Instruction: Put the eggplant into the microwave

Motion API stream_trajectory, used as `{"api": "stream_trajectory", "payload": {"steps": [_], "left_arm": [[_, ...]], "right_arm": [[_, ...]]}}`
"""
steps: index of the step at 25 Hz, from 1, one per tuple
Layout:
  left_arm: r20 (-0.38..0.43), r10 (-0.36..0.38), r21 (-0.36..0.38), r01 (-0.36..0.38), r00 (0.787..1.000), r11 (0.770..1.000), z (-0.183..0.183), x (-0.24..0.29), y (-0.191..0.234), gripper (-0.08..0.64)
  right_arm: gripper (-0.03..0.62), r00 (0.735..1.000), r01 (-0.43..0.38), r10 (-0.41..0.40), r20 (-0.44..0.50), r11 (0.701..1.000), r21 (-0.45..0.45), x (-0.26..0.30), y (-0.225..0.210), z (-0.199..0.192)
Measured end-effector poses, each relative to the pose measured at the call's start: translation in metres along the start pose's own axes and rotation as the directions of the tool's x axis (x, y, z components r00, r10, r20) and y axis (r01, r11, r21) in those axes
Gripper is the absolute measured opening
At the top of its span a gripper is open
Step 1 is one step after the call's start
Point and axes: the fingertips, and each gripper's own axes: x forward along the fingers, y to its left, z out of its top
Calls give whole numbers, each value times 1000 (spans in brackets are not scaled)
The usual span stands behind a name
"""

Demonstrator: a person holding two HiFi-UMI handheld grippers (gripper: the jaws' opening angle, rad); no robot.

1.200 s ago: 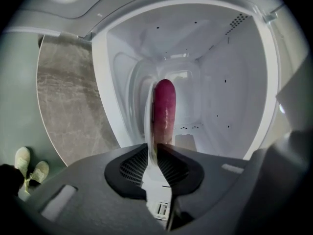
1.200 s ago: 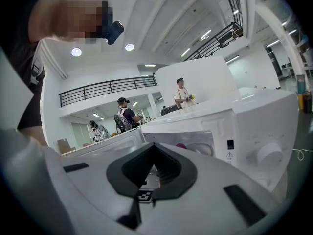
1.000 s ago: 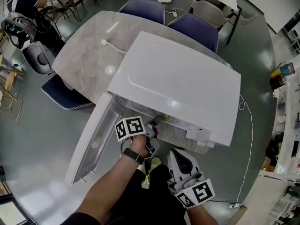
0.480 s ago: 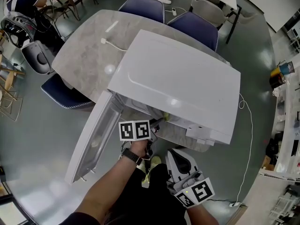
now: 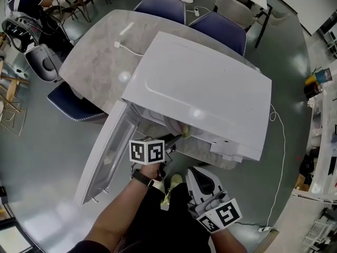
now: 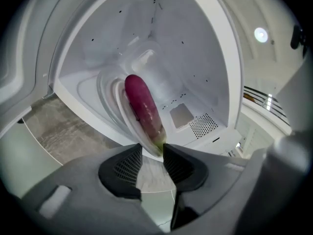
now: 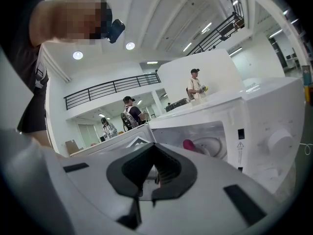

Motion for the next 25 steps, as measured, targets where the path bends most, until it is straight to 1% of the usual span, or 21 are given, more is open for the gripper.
{"api": "stream_trajectory", "payload": {"steps": [3,6,9,13,15,16,19,20,21,22,25], "left_arm": [[-6,15,47,-15,1000,999,1,3,2,101],[-45,38,97,-34,998,995,2,9,6,103],[-100,78,164,-60,992,985,-4,12,8,110],[-120,108,247,-76,987,966,-4,15,7,118],[-135,124,316,-76,983,946,-3,16,7,127],[-148,138,362,-76,979,929,-3,16,8,127],[-194,198,498,-77,961,864,-7,14,12,137],[-200,213,529,-78,956,845,-7,14,13,137],[-195,220,548,-80,956,833,-6,14,14,137],[-179,216,554,-83,960,828,-5,13,14,135],[-94,174,542,-96,980,835,2,11,14,135]], "right_arm": [[2,1000,-5,5,-5,1000,-2,1,0,-1],[2,1000,-7,7,-7,1000,-3,2,0,-1],[2,1000,-10,10,-11,1000,1,1,1,-3],[2,1000,-14,14,-9,1000,5,2,0,-3],[2,1000,-14,14,-7,1000,5,2,-1,-3],[2,1000,-13,13,-7,1000,6,2,-2,-3],[2,1000,-12,12,-10,1000,8,1,-2,-4],[2,1000,-13,13,-11,1000,8,1,-2,-4],[2,1000,-15,15,-12,1000,8,1,-2,-4],[2,1000,-17,17,-12,1000,8,1,-2,-4],[2,1000,-19,19,-12,1000,8,2,-1,-5]]}}
